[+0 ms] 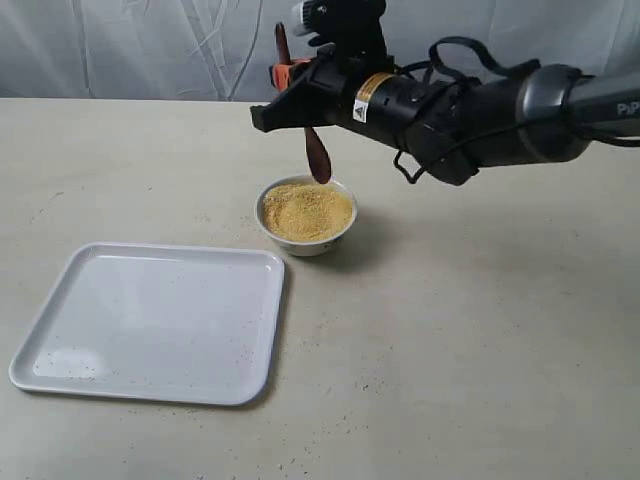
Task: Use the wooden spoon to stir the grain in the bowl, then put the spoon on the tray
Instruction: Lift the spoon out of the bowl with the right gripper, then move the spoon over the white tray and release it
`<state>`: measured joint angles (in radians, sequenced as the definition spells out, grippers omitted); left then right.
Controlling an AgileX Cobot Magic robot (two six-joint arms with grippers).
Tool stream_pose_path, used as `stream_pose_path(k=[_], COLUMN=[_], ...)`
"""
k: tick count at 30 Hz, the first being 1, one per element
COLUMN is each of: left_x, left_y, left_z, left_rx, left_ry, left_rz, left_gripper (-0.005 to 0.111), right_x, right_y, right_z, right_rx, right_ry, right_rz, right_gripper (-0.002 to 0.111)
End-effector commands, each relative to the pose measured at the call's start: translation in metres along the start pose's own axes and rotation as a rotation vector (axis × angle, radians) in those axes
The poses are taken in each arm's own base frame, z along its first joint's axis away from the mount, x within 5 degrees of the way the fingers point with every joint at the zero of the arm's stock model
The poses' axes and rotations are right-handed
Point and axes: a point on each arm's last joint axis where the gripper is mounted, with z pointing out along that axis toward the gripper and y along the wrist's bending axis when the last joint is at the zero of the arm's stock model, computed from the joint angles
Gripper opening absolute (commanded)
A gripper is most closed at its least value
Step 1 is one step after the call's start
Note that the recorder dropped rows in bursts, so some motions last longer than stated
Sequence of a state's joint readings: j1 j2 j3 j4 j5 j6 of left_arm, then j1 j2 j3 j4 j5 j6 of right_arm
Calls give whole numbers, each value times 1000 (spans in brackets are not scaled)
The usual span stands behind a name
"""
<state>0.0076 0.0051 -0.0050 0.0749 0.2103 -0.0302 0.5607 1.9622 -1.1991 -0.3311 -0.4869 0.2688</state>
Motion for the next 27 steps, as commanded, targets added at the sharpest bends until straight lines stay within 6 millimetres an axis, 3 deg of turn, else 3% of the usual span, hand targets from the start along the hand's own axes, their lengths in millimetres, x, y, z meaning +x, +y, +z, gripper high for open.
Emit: stream_pose_path(k=[1, 7, 12, 15, 17, 22, 27], left_x=[1, 1, 1, 1, 1, 1, 1], left_y=[0, 0, 0, 0, 0, 0, 0], left_z=[0, 0, 0, 0, 0, 0, 0], left_rx=[0, 0, 0, 0, 0, 0, 0], left_ry=[-5, -5, -5, -5, -5, -5, -5], left_rz=[-7, -7, -7, -7, -7, -7, -7], left_gripper=[0, 0, 0, 0, 0, 0, 0], right_x=[-16, -43, -64, -52, -39, 17, 50], right_y=[6, 43, 81, 113, 130, 165, 173], right_z=[-4, 1, 0, 4, 17, 56, 75], right_rx=[16, 64, -47, -464, -605, -696, -680], right_ry=[146, 368, 515, 791, 862, 910, 917], right_rz=[-109, -199, -275, -226, -162, -34, -4], right_gripper=[-1, -1, -1, -1, -1, -1, 1])
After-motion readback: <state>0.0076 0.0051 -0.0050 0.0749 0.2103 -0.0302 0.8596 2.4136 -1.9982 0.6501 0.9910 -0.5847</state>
